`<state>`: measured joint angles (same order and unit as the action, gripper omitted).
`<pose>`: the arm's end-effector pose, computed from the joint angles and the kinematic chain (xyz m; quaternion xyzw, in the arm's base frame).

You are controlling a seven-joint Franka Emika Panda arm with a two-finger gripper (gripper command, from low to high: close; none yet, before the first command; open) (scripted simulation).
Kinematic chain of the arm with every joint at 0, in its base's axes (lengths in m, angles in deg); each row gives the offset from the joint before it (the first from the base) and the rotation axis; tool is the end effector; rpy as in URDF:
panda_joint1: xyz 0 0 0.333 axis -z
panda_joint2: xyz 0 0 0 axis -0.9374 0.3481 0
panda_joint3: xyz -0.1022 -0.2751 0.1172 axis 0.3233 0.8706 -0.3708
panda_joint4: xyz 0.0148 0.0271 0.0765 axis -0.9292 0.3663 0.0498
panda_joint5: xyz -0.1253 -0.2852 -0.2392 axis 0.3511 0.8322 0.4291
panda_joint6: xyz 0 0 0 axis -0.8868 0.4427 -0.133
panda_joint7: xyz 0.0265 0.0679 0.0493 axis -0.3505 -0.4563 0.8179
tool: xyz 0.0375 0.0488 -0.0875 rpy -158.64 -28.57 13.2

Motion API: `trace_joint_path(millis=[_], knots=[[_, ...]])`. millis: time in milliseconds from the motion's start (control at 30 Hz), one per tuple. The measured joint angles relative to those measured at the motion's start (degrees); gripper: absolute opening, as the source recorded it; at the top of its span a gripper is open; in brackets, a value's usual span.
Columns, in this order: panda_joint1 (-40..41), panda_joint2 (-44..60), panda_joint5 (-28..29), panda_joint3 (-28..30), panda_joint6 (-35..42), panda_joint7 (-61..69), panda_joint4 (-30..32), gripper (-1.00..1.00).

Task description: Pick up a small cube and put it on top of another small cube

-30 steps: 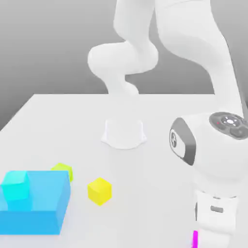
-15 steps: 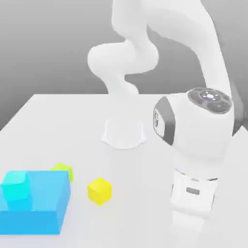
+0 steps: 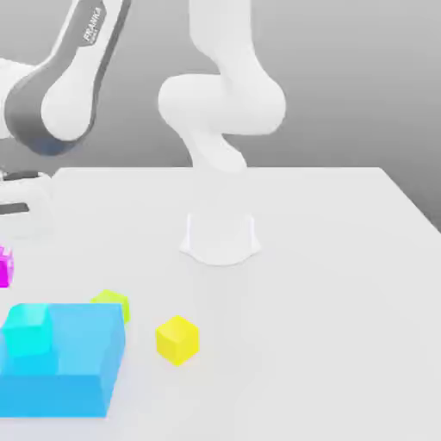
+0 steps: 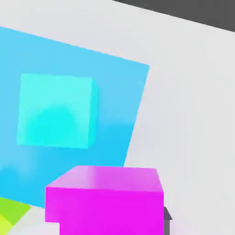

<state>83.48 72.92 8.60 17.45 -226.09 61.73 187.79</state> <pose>0.3971 -0.2739 0.2678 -0.9813 0.1925 0.0003 0.0011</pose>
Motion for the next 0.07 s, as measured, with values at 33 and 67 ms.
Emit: trace_joint_path(millis=[33,67], knots=[[0.0,0.0,0.0,0.0,0.0,0.0,0.0,1.0],[0.0,0.0,0.0,0.0,0.0,0.0,0.0,1.0]])
